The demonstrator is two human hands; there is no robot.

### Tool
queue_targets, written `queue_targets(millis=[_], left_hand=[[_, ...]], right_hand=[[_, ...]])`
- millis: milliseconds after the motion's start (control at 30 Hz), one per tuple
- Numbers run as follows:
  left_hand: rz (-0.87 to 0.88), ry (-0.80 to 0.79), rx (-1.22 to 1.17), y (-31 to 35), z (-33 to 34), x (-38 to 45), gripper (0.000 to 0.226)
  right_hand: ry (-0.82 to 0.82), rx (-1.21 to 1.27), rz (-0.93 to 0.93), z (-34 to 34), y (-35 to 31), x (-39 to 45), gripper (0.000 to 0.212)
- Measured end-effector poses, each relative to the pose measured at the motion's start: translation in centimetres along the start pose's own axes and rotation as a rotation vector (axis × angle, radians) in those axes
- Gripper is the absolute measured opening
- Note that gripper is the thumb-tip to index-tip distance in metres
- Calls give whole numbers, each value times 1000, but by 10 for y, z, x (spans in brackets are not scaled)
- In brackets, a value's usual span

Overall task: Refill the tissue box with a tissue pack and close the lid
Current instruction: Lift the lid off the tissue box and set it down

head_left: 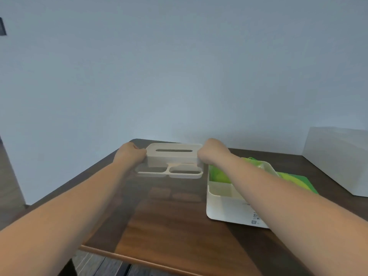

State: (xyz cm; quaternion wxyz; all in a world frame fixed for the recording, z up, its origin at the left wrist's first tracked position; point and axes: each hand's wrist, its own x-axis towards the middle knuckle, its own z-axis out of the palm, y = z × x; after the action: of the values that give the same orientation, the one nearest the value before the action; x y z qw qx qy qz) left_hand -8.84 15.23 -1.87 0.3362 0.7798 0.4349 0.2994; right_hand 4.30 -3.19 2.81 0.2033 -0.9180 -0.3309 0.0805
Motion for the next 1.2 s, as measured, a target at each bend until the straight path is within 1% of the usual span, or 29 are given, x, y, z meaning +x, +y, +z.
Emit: queue_targets(millis=[133, 233, 267, 367, 433, 533, 600, 633, 733, 833, 967, 1067, 1200], left_hand=[[-46, 22, 64, -29, -9, 14, 14], [-45, 16, 128, -45, -8, 21, 26], [-44, 10, 148, -49, -7, 22, 25], [-53, 3, 188, -58, -2, 23, 8], [-46, -9, 211, -63, 3, 23, 7], [-40, -31, 241, -69, 12, 21, 10], [-46, -48, 236, -73, 17, 19, 11], [-47, -59, 239, -76, 19, 17, 11], [-53, -88, 242, -79, 23, 14, 12], [-51, -64, 247, -77, 22, 12, 4], [15, -29, 263, -64, 20, 10, 10], [48, -52, 259, -48, 22, 6, 4], [115, -100, 235, -19, 29, -3, 9]], right_hand=[[-85, -174, -28, 30, -24, 10, 42], [-162, -306, -41, 45, -33, 19, 50], [-186, -347, -49, 49, -35, 20, 51], [-260, -463, -75, 61, -38, 24, 44], [-282, -525, -100, 67, -38, 25, 36], [-318, -603, -116, 75, -35, 29, 43], [-346, -638, -111, 78, -33, 31, 34], [-353, -645, -111, 80, -32, 31, 29], [-365, -635, -86, 84, -29, 32, 31], [-294, -562, -91, 81, -27, 29, 22], [-217, -553, -80, 74, -29, 24, 32], [-163, -433, -97, 65, -27, 18, 32], [-48, -251, -136, 41, -15, 10, 25]])
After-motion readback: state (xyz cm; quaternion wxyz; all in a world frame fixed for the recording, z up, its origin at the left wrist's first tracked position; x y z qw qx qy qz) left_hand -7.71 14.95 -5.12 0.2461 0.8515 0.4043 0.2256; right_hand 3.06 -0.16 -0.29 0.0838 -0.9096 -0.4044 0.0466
